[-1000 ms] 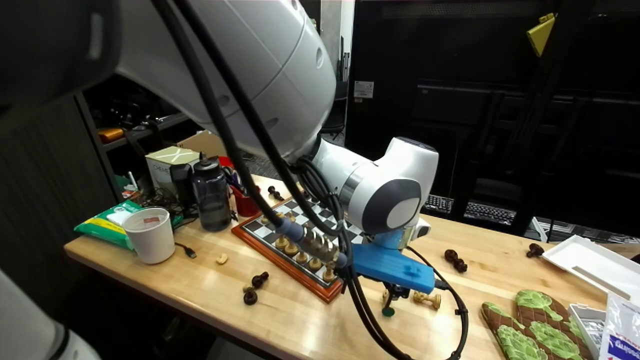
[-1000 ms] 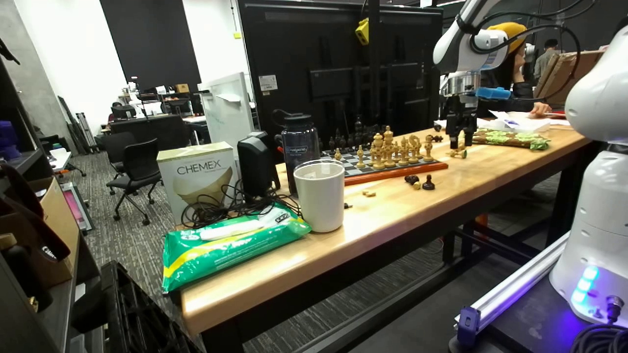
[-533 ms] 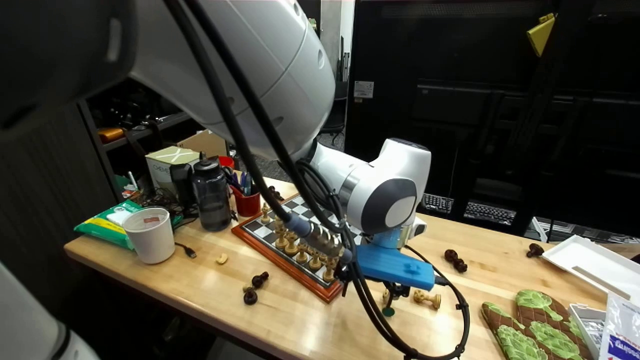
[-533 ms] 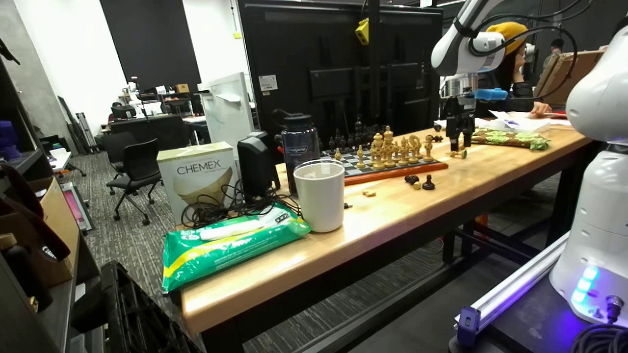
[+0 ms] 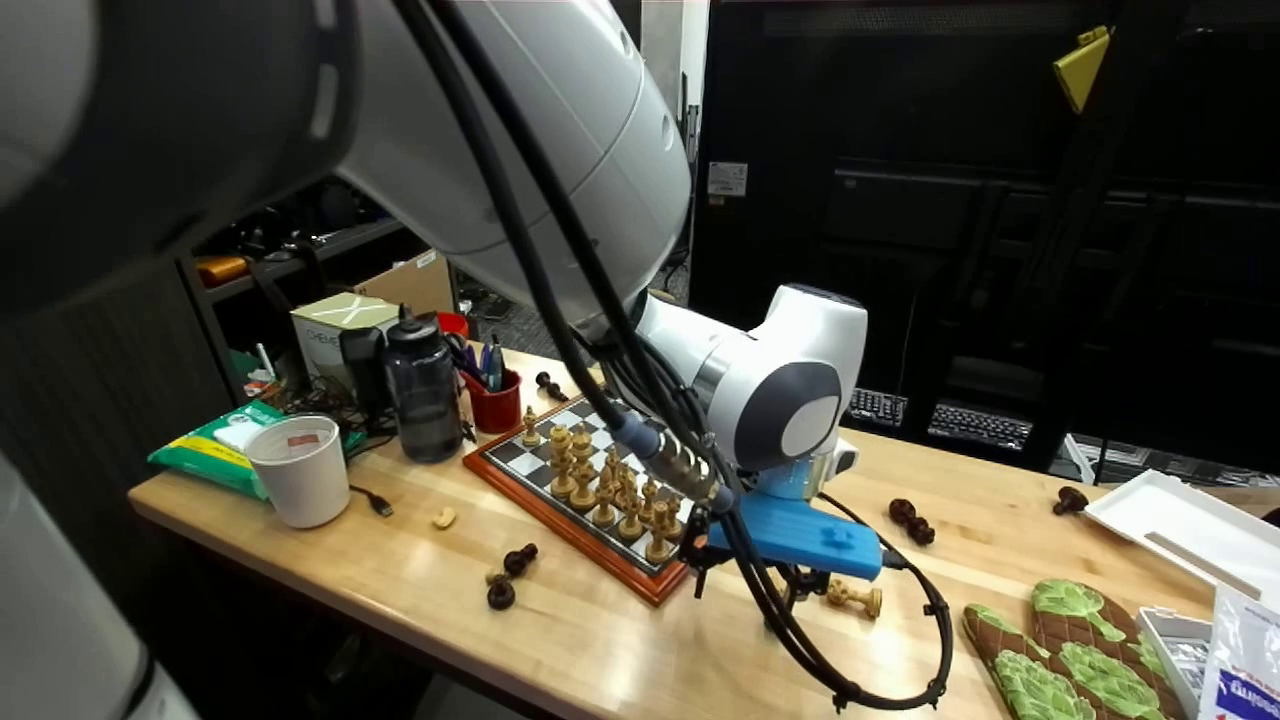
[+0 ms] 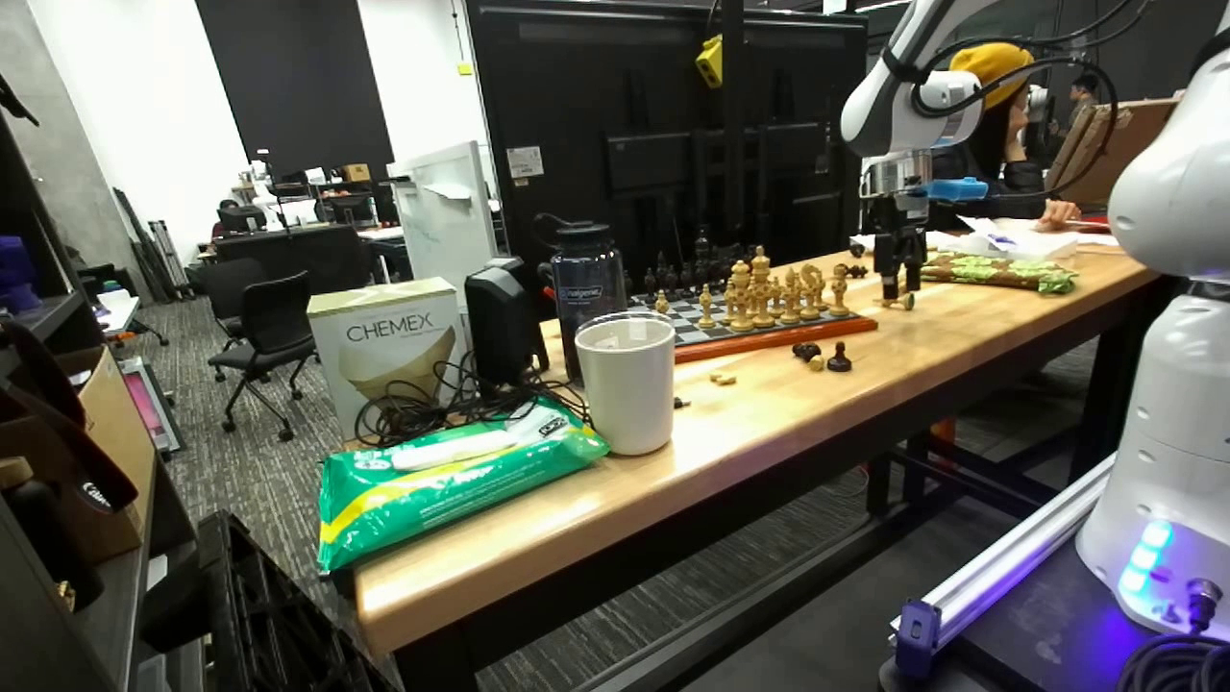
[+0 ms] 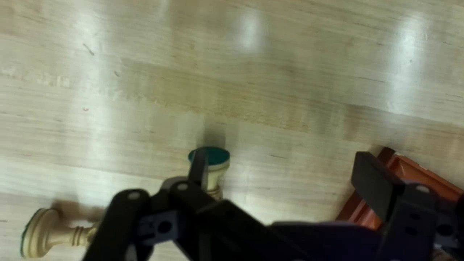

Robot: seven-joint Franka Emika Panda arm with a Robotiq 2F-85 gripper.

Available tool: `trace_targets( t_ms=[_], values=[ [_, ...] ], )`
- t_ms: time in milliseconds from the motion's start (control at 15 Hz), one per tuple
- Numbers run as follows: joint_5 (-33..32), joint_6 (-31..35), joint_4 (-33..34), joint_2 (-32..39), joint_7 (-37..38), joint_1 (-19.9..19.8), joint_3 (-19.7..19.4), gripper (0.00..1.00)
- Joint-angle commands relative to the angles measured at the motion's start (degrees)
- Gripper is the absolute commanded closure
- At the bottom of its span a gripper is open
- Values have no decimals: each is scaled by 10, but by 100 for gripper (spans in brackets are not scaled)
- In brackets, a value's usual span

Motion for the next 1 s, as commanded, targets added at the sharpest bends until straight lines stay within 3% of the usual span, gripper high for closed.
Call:
trace_targets(
  t_ms=[0,333,400,467,667,933],
  values=[
    [-5,0,21,21,-24,-7,-3,0],
    [0,-2,43,45,-50,-19,-5,0],
    [4,-2,46,49,-56,-21,-5,4],
    [6,-3,49,52,-63,-24,-5,25],
    [9,-6,50,55,-76,-30,-5,34],
    [9,-9,45,50,-85,-35,-4,66]
  ],
)
